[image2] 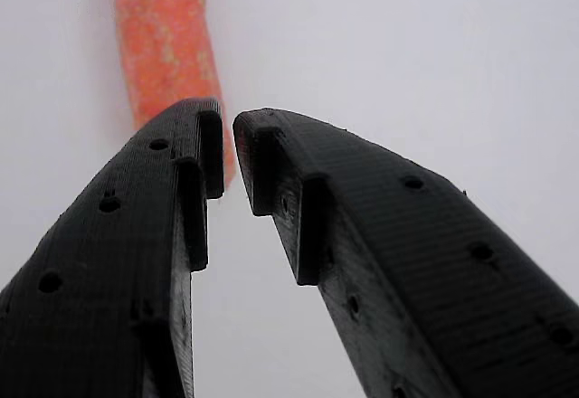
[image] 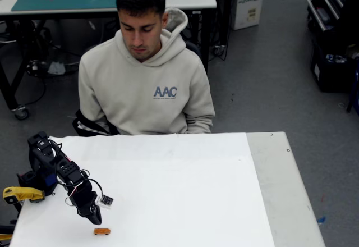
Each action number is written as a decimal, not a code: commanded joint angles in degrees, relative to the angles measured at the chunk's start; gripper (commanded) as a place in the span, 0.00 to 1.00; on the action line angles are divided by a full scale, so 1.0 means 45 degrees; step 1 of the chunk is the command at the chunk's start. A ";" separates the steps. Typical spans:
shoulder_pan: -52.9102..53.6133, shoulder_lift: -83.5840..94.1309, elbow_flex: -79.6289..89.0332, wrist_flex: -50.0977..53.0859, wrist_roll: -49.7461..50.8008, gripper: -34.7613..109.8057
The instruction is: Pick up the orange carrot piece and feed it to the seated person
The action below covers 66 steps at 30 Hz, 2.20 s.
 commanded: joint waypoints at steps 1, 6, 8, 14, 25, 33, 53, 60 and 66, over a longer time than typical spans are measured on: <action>0.0176 0.0371 -0.0762 -0.0078 -0.0156 0.29; 0.0176 0.0371 -0.0742 -0.0020 -0.0156 0.35; 0.0176 0.0371 -0.0742 0.0000 -0.0156 0.37; 0.0156 -0.0273 -0.0742 0.0000 -0.0156 0.38; -0.0293 -0.1191 -0.0742 -0.0137 -0.0156 0.38; -0.0137 -0.1211 -0.0430 -0.0156 -0.0156 0.38; 0.0410 -0.1211 0.0254 -0.0195 -0.0176 0.38; 0.0391 -0.1211 0.0273 -0.0195 -0.0176 0.38; 0.0391 -0.2012 0.0117 -0.0195 -0.0156 0.38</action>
